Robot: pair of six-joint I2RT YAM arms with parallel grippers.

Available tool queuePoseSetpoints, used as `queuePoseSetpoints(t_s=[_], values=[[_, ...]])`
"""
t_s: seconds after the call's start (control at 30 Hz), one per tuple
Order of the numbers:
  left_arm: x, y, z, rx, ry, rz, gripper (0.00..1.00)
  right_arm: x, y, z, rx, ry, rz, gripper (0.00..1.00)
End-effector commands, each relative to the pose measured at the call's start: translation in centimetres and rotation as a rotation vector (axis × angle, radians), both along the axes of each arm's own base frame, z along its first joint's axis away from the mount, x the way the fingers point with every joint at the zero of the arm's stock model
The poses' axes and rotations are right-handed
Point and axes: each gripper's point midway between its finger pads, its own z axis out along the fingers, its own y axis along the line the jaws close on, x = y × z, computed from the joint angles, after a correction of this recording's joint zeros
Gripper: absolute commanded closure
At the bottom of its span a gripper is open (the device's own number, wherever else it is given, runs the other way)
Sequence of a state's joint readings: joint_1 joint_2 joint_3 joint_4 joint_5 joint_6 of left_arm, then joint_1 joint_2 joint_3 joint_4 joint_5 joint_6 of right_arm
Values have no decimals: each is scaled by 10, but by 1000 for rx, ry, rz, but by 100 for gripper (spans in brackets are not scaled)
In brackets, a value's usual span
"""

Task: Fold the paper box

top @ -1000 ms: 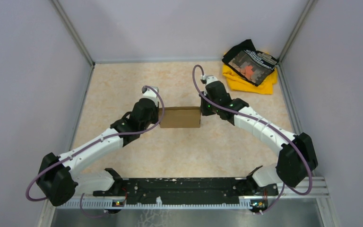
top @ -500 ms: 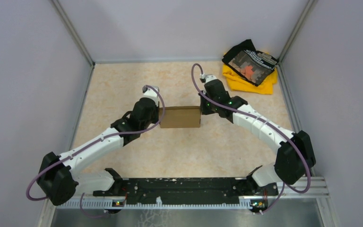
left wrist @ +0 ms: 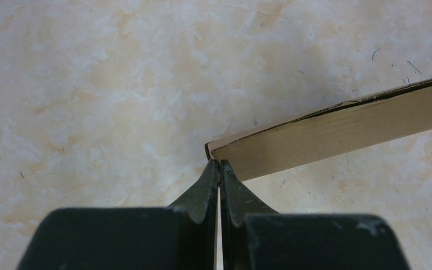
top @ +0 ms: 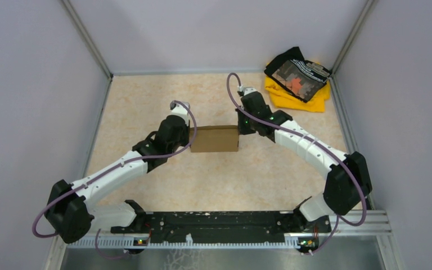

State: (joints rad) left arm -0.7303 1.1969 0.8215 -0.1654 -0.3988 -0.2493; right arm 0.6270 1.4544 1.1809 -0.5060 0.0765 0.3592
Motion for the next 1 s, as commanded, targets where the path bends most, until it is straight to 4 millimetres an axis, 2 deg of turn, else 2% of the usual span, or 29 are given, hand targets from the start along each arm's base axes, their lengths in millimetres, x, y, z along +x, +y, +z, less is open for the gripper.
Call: queuePoseSetpoints(t_s=[0.0,0.77,0.97], values=[[-6,-25,2,-61,32,-99,96,-2,26,18,86,9,41,100],[-11,-33,2,-89,47,-138,96,-2,30,24,118,48,4,100],[-11,-33,2,-90,47,-139,96,-3,29,17,106,54,9,100]])
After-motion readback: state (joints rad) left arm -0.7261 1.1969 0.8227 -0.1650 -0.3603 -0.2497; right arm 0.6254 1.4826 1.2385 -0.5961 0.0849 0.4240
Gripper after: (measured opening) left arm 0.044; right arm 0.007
